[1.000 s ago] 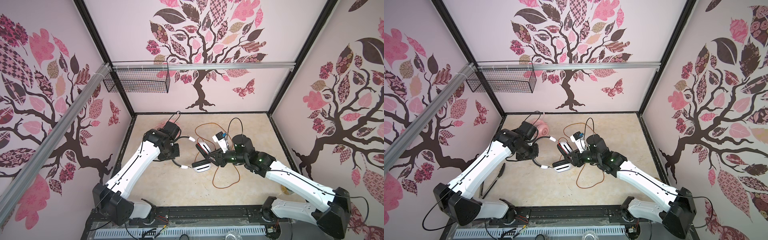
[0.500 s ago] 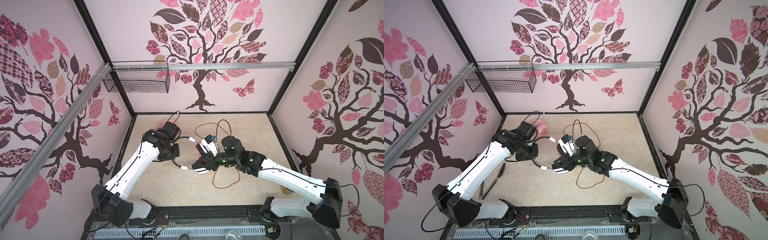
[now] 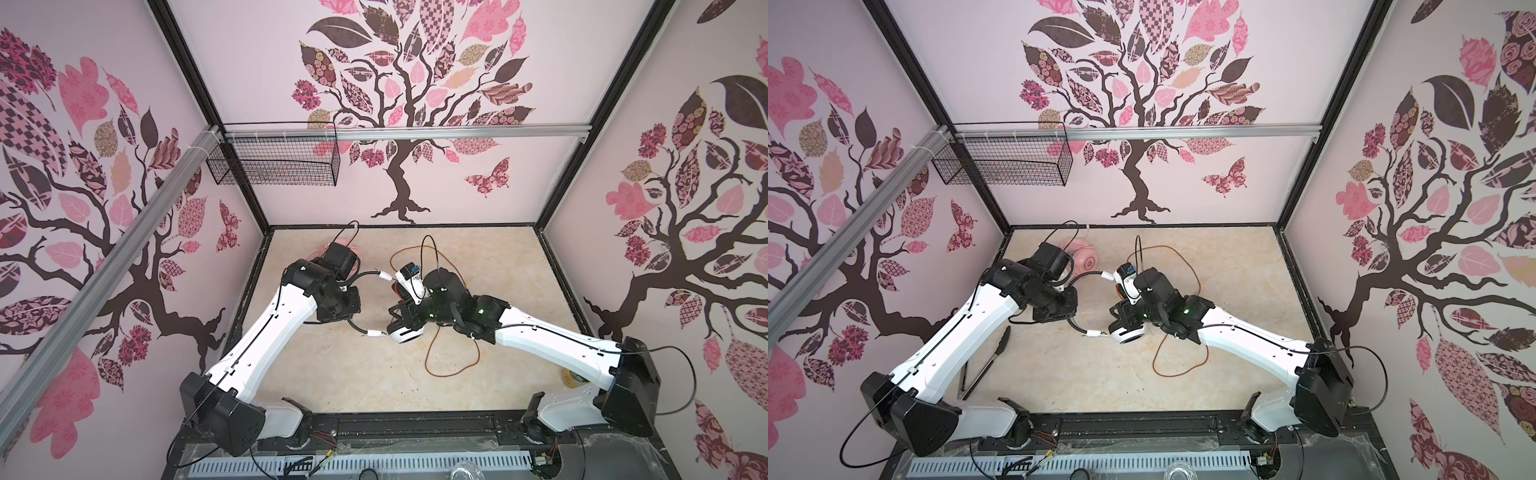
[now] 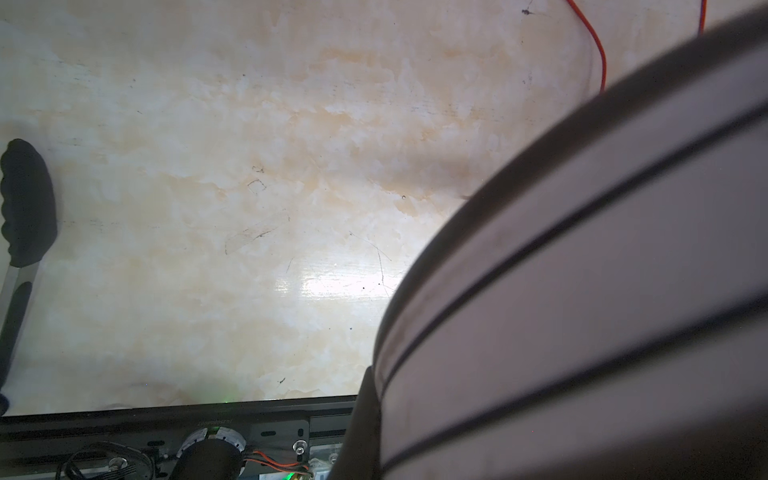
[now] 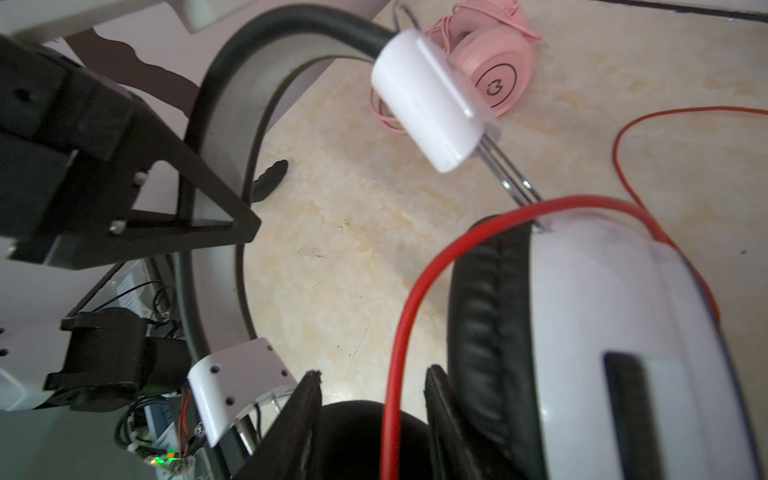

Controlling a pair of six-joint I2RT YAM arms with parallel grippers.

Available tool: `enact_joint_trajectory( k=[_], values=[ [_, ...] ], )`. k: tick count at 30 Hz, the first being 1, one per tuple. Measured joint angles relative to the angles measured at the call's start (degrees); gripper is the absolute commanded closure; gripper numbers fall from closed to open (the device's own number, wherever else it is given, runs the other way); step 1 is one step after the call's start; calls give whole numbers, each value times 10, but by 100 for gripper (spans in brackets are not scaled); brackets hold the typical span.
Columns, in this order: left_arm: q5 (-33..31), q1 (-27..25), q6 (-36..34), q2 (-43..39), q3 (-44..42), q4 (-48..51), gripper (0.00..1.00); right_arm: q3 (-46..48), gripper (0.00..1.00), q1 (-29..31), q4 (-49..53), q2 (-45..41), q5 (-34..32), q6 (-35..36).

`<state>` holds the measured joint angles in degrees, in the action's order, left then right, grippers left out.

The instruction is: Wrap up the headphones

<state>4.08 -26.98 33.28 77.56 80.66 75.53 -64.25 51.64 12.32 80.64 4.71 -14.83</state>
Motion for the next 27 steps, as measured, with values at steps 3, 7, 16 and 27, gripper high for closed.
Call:
enact_joint_trajectory(
  k=[3,7,16,27],
  values=[
    [20,0,3,0,0,-6,100,-12,50,6,7,1,-49,21],
    [43,1,9,0,0,-19,100,-33,37,29,18,5,-142,59],
    [71,4,13,1,0,-26,100,-75,18,90,42,58,-344,158],
    [81,12,12,1,0,-24,100,-76,19,98,45,55,-173,177]
  ],
)
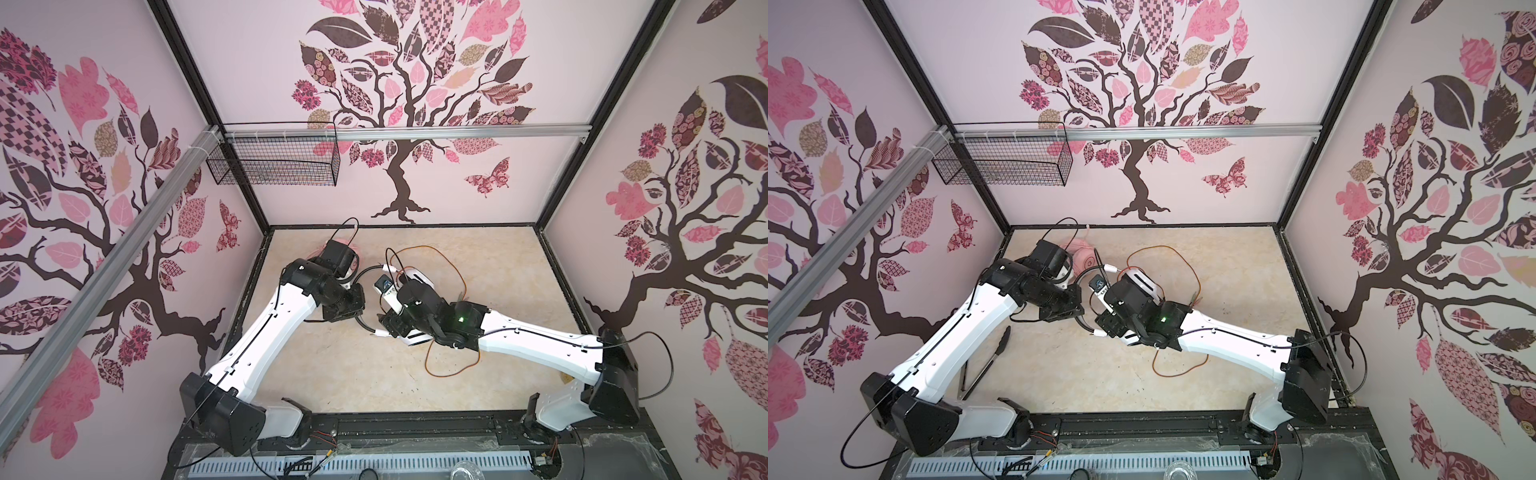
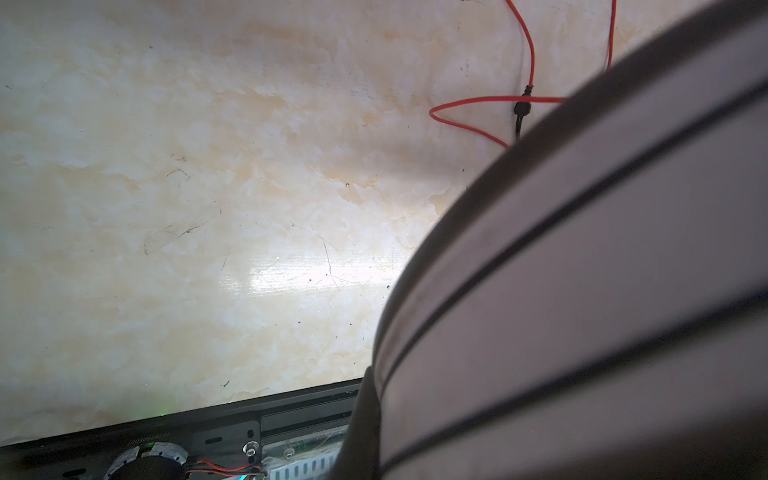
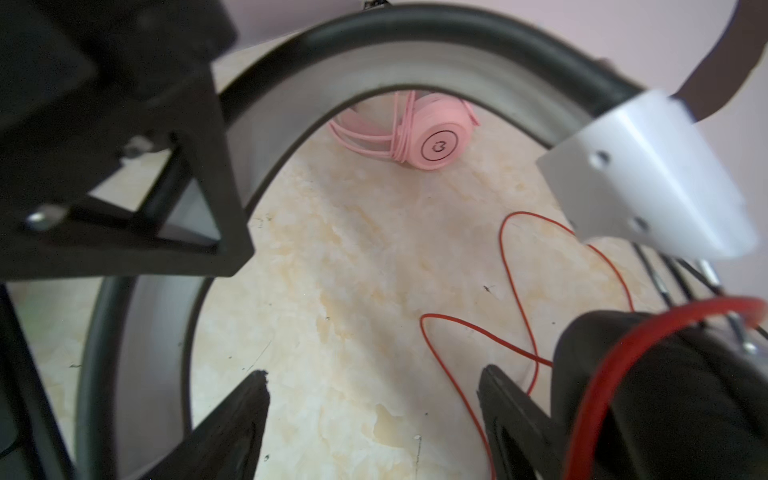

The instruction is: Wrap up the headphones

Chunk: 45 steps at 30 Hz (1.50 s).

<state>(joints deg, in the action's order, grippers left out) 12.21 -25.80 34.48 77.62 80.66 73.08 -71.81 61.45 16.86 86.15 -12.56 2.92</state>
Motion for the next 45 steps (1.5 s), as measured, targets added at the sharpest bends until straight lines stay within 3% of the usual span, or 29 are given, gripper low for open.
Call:
enact_joint_trajectory(
  k=[7,14,32,38,45],
  values=[
    [3,2,-2,0,0,16,100,-6,19,-1,9,0,48,-10],
    [33,2,5,0,0,-9,100,-145,18,3,72,60,-12,-3],
    [50,3,4,-7,0,-32,100,-266,16,-16,207,106,-92,25],
    [52,4,0,-7,0,-39,100,-247,16,-26,217,82,-57,23],
    [59,4,-1,0,0,-40,100,-192,16,-63,202,-1,64,-3]
  ],
)
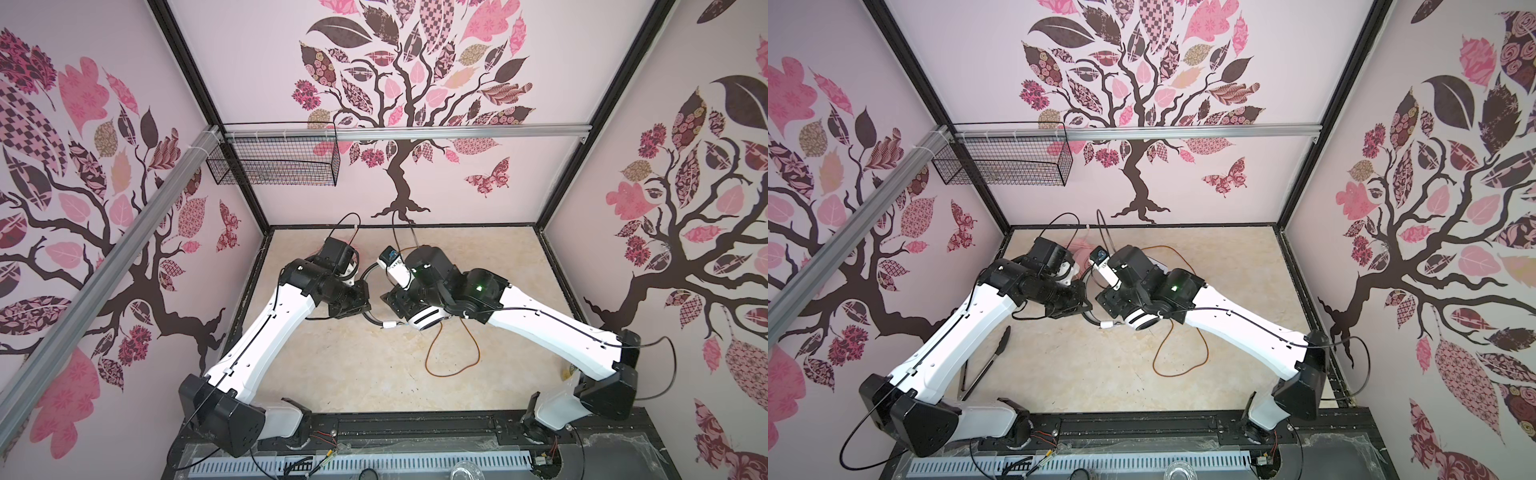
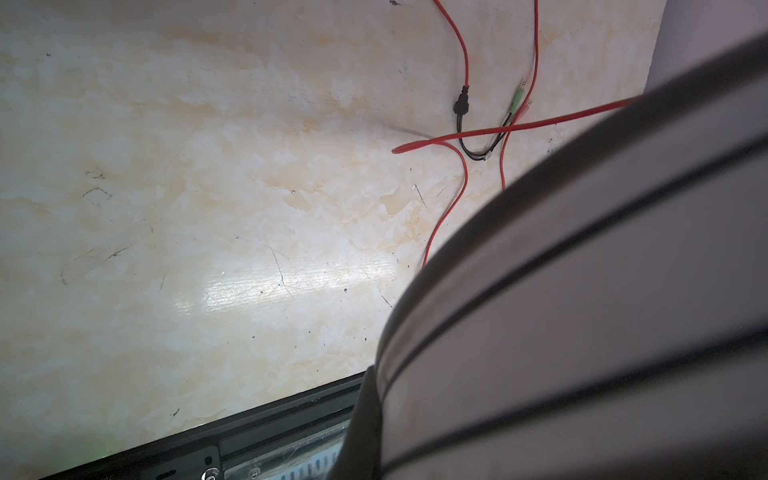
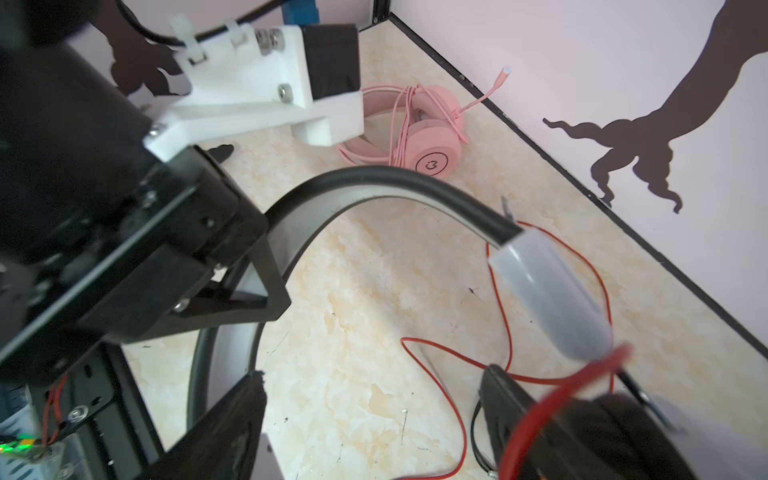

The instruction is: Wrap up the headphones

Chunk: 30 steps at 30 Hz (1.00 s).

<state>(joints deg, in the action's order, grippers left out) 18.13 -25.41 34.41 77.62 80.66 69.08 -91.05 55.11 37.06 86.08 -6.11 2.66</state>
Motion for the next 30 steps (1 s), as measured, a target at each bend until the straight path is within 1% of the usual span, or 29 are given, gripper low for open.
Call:
enact_joint_trajectory(
  k=[3,6,12,14,17,20,23,25,27,29,30],
  values=[
    [-10,6,2,5,0,3,100,8,16,-19,2,-34,28,-12],
    [-14,7,3,9,0,3,100,8,16,-22,2,-58,39,-15],
    [-17,6,-3,10,0,19,100,11,18,-28,0,-80,35,-18],
    [-19,7,-2,10,0,20,100,27,20,-29,-8,-94,25,-23],
    [-23,7,-3,10,0,21,100,69,26,-44,-23,-125,12,-33],
    [-24,7,-9,10,0,23,100,131,31,-97,-50,-172,14,-55],
    [-28,7,-17,10,1,25,100,210,35,-178,-86,-229,31,-83],
    [-31,9,-19,10,7,29,100,275,36,-246,-119,-267,70,-110],
    [-31,12,-21,10,19,34,100,343,38,-316,-162,-296,132,-142],
    [-30,17,-20,12,40,42,100,412,38,-374,-214,-306,191,-177],
    [-30,21,-19,14,55,44,100,447,38,-392,-240,-301,216,-196]
  ],
)
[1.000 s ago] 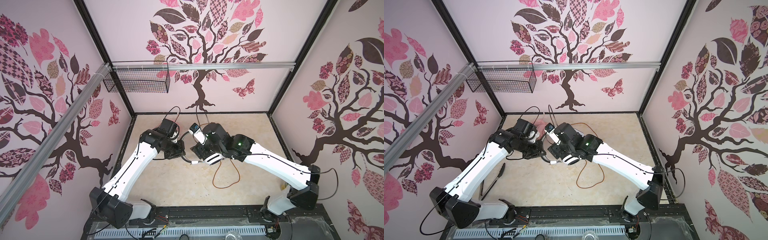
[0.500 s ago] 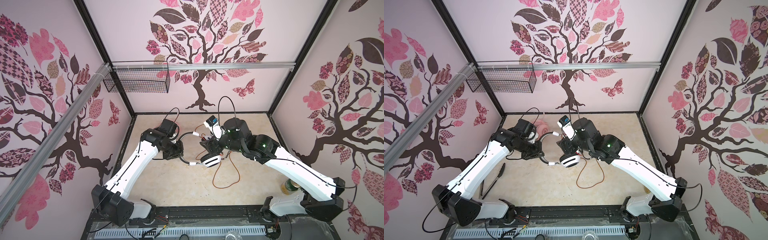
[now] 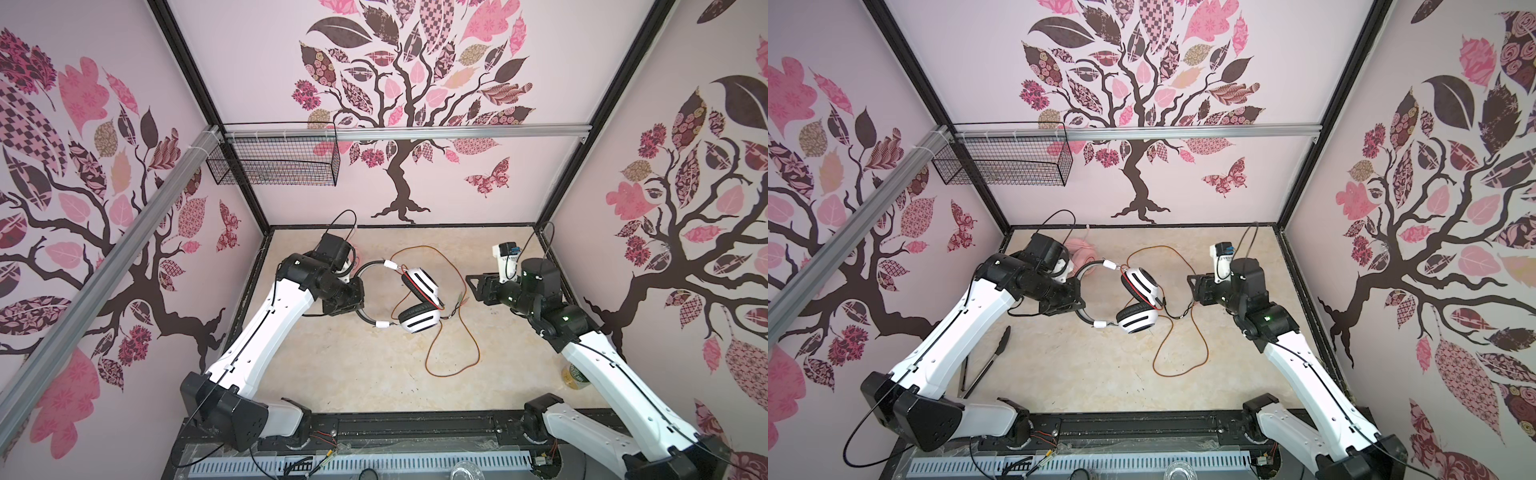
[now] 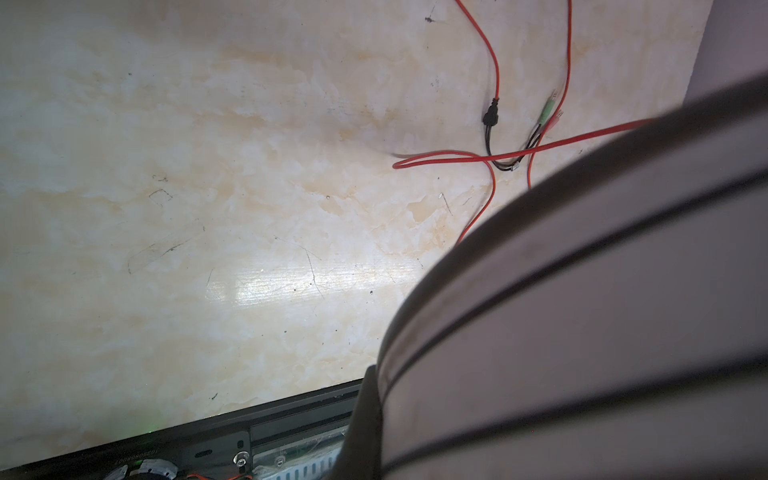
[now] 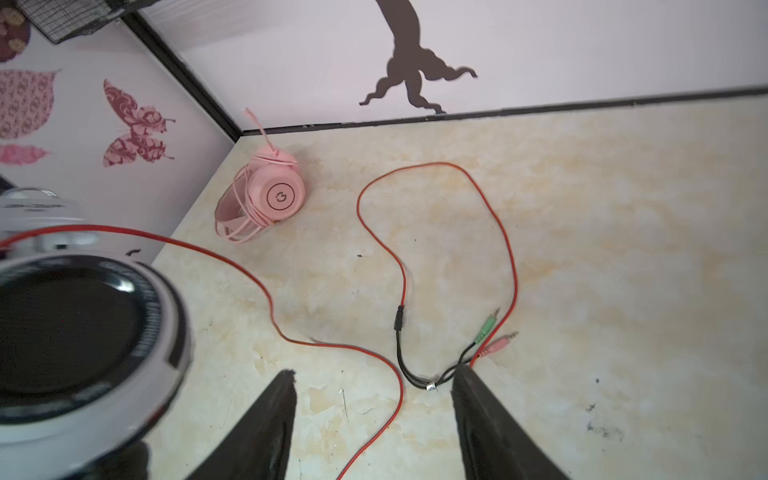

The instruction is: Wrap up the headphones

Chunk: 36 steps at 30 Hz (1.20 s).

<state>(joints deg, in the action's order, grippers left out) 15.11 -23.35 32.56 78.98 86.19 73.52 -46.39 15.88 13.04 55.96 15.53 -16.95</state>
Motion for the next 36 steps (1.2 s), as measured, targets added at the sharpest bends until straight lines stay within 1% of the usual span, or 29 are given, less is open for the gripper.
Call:
enact_joint_trajectory(
  k=[3,5,8,10,12,15,18,23,25,31,36],
  values=[
    [-2,6,12,6,50,8,100,85,39,-5,-94,45,77,-48],
    [-6,7,24,9,81,14,100,120,37,13,-148,85,105,-70],
    [-10,7,49,13,117,28,100,130,35,87,-223,150,122,-79],
    [-10,7,73,14,126,38,100,126,35,139,-281,187,131,-80],
    [-10,8,94,15,127,49,100,122,35,176,-347,221,136,-79],
    [-8,10,118,23,127,71,100,122,35,188,-440,267,129,-76],
    [0,12,137,34,127,87,100,122,35,189,-490,298,115,-70],
    [11,14,157,47,133,103,100,122,35,207,-511,314,78,-17],
    [19,18,163,52,151,114,100,122,34,213,-508,321,59,7],
    [44,38,174,75,262,138,100,120,29,216,-453,330,-20,63],
    [70,40,182,76,313,138,100,110,28,215,-410,345,-64,88]
  ],
)
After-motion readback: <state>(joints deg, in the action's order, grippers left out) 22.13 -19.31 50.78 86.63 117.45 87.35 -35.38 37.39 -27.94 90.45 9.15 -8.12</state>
